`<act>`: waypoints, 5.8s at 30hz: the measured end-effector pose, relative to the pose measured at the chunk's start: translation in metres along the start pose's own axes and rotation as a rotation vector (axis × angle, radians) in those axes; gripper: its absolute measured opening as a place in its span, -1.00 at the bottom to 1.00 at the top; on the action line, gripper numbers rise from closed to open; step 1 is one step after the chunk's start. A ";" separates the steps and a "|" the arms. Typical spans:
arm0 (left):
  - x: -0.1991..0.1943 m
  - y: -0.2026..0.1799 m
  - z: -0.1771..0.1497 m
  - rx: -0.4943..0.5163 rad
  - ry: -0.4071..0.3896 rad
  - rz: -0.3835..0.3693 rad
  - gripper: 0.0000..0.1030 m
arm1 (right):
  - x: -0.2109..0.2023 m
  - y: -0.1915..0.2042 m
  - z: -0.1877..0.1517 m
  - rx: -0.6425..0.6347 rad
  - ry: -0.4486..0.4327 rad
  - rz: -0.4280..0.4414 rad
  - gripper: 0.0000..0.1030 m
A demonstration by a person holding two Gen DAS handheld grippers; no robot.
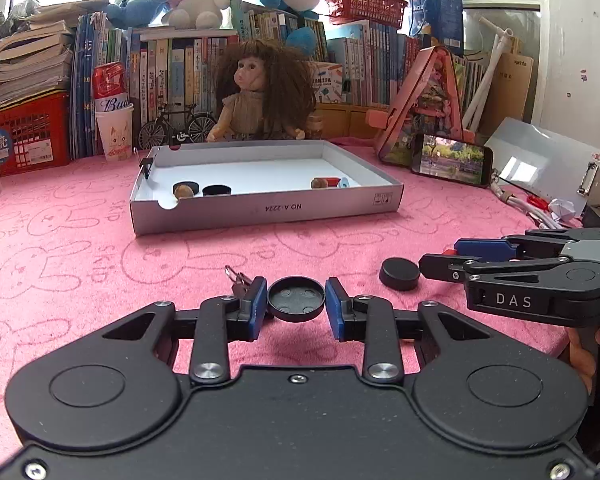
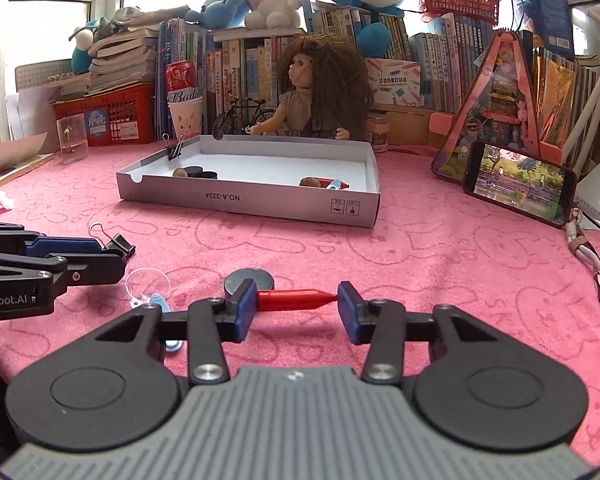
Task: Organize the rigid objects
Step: 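Grasp the red crayon beside the black disc with the right tool, then carry the lid and crayon into the tray and open the left tool, then withdraw both tools from the tray toward the remaining objects, then grasp the black binder clip with the left tool while the right tool grasps the black disc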
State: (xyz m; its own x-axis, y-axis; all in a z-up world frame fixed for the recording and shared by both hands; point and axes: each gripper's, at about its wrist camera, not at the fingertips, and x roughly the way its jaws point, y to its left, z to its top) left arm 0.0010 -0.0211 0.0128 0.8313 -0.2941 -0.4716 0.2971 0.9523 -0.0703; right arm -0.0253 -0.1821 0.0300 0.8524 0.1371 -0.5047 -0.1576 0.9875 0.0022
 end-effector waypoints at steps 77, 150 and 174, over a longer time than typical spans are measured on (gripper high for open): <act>0.128 0.071 0.130 -0.121 0.100 0.134 0.60 | 0.115 -0.029 0.114 0.109 0.065 0.093 1.00; 0.037 0.023 0.001 0.018 0.062 0.125 0.14 | 0.043 0.000 0.010 -0.069 0.114 0.073 0.84; 0.034 0.024 0.010 -0.008 0.042 0.126 -0.60 | 0.034 -0.003 0.015 0.000 0.055 0.060 -0.26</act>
State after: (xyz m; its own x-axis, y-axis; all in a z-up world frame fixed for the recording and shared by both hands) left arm 0.0410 -0.0093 0.0035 0.8413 -0.1685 -0.5136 0.1873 0.9822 -0.0154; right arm 0.0117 -0.1793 0.0253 0.8126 0.1912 -0.5505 -0.2073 0.9777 0.0336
